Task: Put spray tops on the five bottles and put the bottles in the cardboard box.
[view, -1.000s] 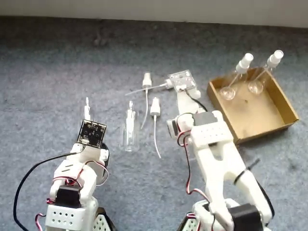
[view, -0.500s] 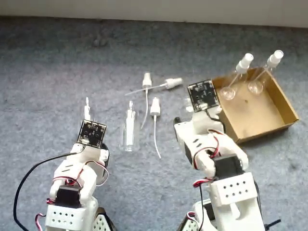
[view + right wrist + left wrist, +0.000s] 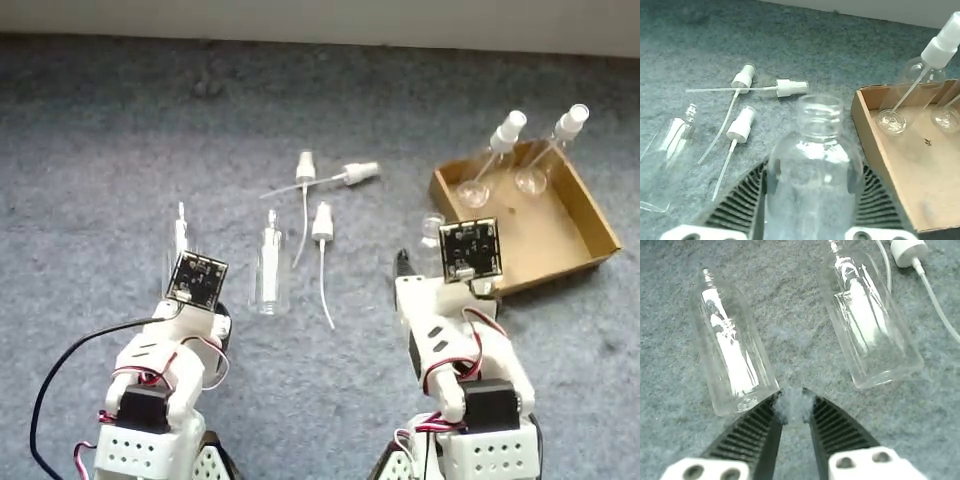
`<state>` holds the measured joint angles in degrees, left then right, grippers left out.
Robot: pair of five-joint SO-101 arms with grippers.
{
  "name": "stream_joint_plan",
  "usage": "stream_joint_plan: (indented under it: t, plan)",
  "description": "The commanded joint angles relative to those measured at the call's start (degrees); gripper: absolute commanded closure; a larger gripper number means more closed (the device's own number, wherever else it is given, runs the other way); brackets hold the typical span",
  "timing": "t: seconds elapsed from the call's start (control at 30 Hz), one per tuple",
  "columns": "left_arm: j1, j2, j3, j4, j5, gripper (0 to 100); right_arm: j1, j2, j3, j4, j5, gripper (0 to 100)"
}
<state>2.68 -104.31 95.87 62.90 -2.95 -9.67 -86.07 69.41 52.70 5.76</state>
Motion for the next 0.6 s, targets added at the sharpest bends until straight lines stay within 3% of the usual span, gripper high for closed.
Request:
stream_joint_plan:
  t: [0.0,0.4,0.57]
  plan:
    - [1.0,-0.5,1.2,1.0,-0.6,100,0.7,-3.5,1.5,-2.2,0.3,86.7]
    - [0.8,-0.4,-10.6,9.4,-0.5,100,0.7,-12.2,7.8,-2.2,0.2,86.7]
    - [0.7,-0.3,-17.7,13.7,-2.4,100,0.7,-12.2,9.5,-5.2,-3.1,86.7]
